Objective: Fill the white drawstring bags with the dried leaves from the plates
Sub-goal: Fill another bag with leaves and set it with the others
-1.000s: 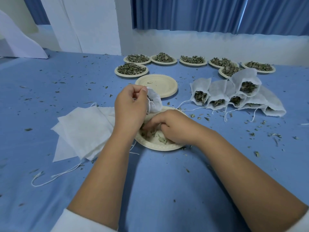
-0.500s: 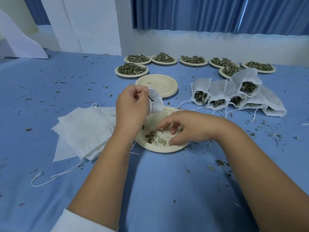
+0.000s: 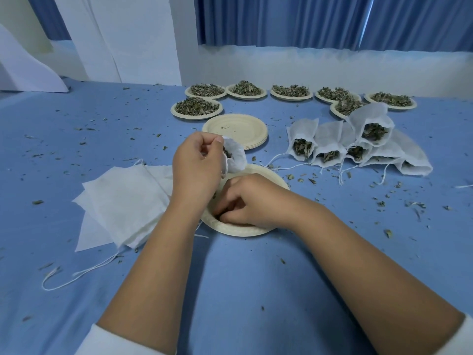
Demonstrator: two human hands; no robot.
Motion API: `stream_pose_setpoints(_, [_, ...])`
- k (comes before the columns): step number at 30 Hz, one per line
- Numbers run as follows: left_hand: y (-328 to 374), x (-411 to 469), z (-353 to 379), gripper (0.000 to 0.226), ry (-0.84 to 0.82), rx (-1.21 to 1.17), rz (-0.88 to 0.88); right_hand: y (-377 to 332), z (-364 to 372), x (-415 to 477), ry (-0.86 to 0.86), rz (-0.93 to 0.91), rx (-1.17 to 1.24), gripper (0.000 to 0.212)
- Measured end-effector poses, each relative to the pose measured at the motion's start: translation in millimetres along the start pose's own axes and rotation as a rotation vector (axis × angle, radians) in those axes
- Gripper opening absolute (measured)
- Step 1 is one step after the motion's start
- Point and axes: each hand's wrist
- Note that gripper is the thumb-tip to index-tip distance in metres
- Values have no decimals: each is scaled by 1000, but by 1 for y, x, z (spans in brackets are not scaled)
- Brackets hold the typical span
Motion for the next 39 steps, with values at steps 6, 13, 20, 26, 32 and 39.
stream_pose_setpoints(6, [0,0,-1,17,6,1,-9,-2,4,3,66,-8,-143,12])
stream_pose_setpoints(13, [0,1,-2,17,13,12,-11,2,-4,0,92,37,-92,13])
stream_pose_setpoints(20, [-1,2,-2,17,20,42,-30,15,-42,-16,467,147,625,6])
stream_pose_setpoints(26, [5,-3,4,16,-42,30,-73,5,-14,1,693,225,481,7])
stream_pose_setpoints(32, [6,-6,7,16,-126,27,-98,7,-13,4,698,252,226,11])
stream_pose_setpoints(39, [1,1,2,18,14,-4,-62,10,-37,-8,615,303,227,23])
Point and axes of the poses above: each hand's wrist, its own x-axis towards the middle knuckle, its own z-axis out of the palm, y = z × x, and after that the axes turned 8 degrees about -x, right-handed
